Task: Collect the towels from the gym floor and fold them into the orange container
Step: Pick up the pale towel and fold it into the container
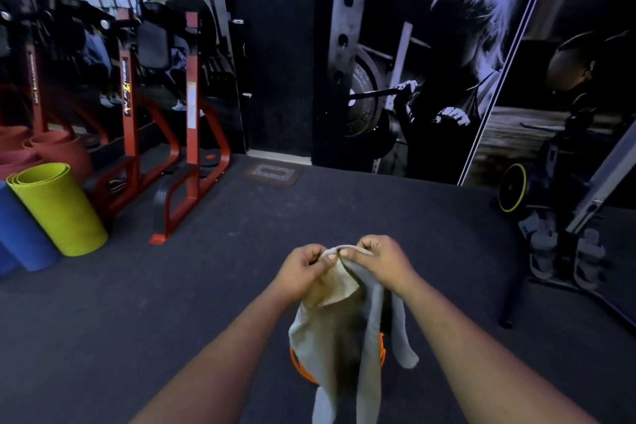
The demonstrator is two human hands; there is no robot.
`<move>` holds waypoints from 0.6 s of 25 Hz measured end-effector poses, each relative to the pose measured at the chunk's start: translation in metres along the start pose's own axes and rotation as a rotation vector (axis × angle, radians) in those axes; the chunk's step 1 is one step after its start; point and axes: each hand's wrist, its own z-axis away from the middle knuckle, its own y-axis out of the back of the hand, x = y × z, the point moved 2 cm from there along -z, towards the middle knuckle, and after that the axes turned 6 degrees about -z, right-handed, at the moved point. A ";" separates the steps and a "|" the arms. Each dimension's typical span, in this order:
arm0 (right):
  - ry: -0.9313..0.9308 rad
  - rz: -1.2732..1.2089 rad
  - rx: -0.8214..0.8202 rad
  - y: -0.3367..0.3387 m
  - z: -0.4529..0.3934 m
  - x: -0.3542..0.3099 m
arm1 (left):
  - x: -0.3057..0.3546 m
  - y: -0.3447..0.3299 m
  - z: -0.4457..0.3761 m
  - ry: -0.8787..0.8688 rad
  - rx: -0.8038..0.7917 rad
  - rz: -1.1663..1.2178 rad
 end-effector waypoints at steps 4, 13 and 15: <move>-0.093 0.492 -0.285 0.006 0.005 0.013 | -0.005 0.005 -0.006 0.227 0.252 0.271; -0.270 0.231 0.101 0.035 0.019 0.074 | -0.023 0.058 -0.016 0.156 0.308 -0.443; -0.288 0.284 0.168 0.039 0.017 0.072 | -0.029 0.067 -0.017 0.184 0.406 -0.371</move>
